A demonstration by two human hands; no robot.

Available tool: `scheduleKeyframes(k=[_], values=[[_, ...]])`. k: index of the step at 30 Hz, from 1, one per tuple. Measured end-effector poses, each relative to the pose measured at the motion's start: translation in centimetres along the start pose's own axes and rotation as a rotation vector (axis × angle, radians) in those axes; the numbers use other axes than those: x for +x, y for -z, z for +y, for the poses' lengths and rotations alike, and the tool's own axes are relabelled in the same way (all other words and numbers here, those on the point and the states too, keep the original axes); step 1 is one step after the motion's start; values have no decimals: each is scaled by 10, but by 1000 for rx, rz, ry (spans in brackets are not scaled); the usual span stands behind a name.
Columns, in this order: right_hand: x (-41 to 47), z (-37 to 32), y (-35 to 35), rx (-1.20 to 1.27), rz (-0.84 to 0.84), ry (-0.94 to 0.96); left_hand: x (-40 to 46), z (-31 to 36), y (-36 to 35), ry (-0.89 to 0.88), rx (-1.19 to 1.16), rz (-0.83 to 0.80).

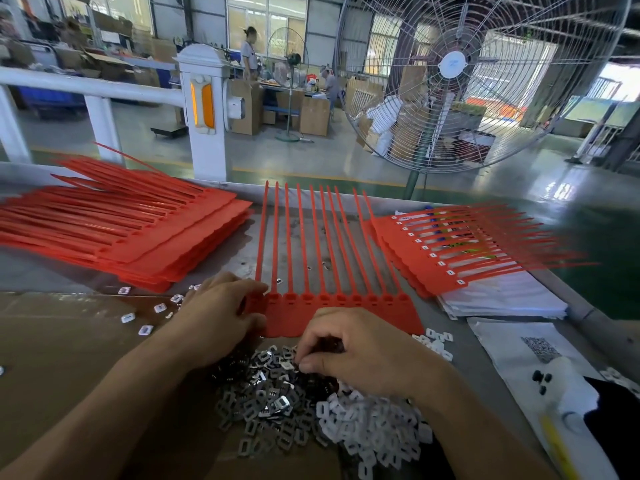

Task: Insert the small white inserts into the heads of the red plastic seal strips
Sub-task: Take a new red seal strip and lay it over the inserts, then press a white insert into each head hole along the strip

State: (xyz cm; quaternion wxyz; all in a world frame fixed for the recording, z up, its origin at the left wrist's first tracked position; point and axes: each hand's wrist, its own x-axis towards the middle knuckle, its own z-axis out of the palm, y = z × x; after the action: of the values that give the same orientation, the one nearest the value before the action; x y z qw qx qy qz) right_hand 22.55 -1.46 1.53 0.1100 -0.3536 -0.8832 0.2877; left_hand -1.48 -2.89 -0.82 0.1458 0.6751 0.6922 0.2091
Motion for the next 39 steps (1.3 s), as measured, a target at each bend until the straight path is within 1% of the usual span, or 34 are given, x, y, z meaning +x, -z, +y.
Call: scheduleKeyframes(k=[7,12,16,18,21,24,28,32,36,39], values=[[4,-9,5,-11,70,-4,-1,-2,1,-12,-42,25],[20,-19,13,-13,40,-64,-2,0,1,-24,-49,40],[29,-18,7,69,109,-120,-4,2,0,-13,-86,129],[26,-14,2,124,91,-137,-5,2,0,-8,-104,150],[18,-12,-3,125,82,-110,-5,5,-1,-11,-131,188],[14,-10,-3,185,182,-90,-6,10,-2,-64,-185,255],[15,-11,-5,321,307,-116,-10,22,-1,-191,-260,297],[15,-8,-6,437,306,-185,-16,32,-2,-290,-336,302],[13,-7,-5,501,264,-167,-18,32,-3,-392,-314,260],[15,-5,-6,530,270,-177,-18,31,-4,-448,-301,227]])
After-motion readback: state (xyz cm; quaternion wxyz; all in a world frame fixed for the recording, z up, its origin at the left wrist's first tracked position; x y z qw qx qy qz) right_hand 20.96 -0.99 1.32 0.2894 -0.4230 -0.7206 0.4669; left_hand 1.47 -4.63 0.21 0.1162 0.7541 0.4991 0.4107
